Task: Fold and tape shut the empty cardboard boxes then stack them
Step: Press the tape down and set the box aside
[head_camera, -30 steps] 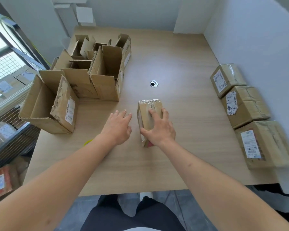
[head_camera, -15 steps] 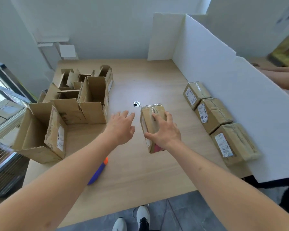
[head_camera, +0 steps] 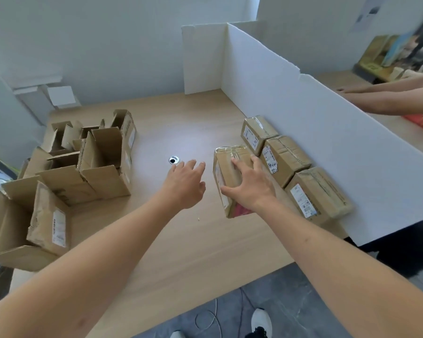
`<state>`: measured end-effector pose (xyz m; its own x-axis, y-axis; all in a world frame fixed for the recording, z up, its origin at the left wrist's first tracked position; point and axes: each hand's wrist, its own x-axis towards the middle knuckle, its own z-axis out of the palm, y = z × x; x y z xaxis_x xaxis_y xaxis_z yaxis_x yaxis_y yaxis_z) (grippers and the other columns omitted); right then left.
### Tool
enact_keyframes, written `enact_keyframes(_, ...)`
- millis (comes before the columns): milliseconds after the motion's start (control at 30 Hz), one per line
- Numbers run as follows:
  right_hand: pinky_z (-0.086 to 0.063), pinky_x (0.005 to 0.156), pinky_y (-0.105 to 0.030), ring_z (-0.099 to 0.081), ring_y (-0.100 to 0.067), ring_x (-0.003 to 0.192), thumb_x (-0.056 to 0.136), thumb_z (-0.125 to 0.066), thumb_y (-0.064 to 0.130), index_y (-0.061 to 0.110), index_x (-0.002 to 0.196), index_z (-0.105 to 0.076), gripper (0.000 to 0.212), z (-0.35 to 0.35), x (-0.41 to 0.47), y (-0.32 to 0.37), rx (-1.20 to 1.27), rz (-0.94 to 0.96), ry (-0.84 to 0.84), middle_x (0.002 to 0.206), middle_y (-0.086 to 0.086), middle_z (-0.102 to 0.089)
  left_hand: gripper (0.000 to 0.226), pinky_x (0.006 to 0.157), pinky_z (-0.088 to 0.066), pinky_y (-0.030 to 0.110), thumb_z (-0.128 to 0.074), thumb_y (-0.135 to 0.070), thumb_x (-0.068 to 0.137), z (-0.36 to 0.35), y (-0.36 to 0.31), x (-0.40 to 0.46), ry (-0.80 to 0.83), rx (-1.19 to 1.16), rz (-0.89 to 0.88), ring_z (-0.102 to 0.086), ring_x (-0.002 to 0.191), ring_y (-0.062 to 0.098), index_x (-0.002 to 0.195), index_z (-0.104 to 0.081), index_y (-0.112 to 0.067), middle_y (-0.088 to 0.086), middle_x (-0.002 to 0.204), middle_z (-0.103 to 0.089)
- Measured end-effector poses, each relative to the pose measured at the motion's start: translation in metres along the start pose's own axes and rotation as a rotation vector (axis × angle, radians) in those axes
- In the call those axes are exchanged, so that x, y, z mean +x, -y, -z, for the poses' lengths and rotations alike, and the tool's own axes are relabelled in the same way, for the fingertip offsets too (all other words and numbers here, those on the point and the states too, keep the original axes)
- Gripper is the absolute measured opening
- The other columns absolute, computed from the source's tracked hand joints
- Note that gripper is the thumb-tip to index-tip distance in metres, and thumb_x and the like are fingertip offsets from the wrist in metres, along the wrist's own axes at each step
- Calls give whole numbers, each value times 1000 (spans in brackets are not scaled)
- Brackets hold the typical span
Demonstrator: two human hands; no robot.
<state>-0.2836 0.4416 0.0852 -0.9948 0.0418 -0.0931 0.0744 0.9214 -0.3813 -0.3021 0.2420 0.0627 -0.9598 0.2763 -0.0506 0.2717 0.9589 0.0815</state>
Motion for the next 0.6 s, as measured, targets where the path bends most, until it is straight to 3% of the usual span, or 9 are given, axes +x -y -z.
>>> enact_keyframes(367, -44, 108, -47, -42, -34, 140, 71, -73, 64, 46, 153, -33, 93, 63, 69, -138, 61, 57, 91, 166, -3, -11, 58, 107, -37, 44, -48, -36, 101, -5, -136, 83, -23, -13, 127, -47, 129, 33, 154, -35, -16, 11, 152, -44)
enact_keyframes(600, -41, 108, -47, -42, -37, 138, 72, -73, 62, 45, 153, -32, 92, 81, 109, -178, 58, 107, 129, 164, -2, -14, 58, 109, -37, 44, -47, -37, 101, -5, -174, 126, 0, -14, 196, -45, 132, 33, 154, -35, -16, 11, 154, -42)
